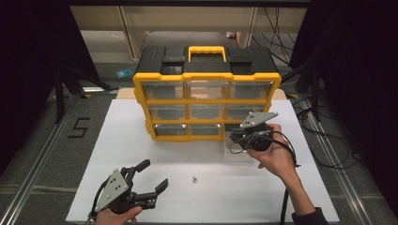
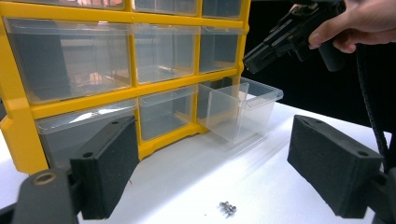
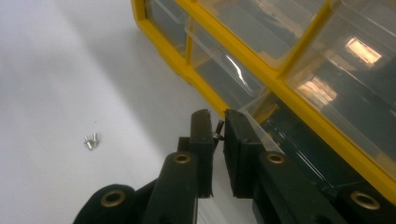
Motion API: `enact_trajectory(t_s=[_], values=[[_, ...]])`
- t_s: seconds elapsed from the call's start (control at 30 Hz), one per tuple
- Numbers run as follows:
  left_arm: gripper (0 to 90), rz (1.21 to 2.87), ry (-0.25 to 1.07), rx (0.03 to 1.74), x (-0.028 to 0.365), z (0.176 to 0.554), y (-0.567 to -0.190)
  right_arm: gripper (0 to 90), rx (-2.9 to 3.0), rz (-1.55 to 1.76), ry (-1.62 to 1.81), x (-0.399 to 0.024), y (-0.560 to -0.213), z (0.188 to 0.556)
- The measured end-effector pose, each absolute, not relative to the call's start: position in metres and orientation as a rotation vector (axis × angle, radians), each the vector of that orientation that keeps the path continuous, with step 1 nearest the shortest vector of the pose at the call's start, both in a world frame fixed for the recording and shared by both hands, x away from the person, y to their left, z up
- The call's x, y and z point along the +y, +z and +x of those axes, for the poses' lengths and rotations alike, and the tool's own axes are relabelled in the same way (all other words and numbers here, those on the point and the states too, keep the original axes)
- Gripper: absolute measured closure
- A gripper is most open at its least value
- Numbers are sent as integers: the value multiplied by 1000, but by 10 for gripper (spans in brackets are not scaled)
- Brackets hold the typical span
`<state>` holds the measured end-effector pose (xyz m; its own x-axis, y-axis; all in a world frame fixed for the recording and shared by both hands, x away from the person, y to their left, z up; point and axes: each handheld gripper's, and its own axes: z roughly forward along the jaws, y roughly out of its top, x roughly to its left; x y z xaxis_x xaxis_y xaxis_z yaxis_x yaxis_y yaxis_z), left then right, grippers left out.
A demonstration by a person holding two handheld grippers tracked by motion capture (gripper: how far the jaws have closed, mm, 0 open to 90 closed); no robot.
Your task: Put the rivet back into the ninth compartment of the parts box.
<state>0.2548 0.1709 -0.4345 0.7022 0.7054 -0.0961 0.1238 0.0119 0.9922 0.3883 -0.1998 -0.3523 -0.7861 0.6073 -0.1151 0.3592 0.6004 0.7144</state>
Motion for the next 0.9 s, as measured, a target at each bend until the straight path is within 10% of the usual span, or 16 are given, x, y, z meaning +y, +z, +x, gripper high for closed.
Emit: enact_trajectory(t_s=[0.4,0.63,0.9], values=[[160,1518,520,709,171,255,-434,820,2465,869,954,-214,-373,402],[160,1518,519,710,171,255,-434,493,2456,879,936,-212,-375,404],[160,1518,520,710,171,255,-434,415,2432,841,981,-201,-362,394]])
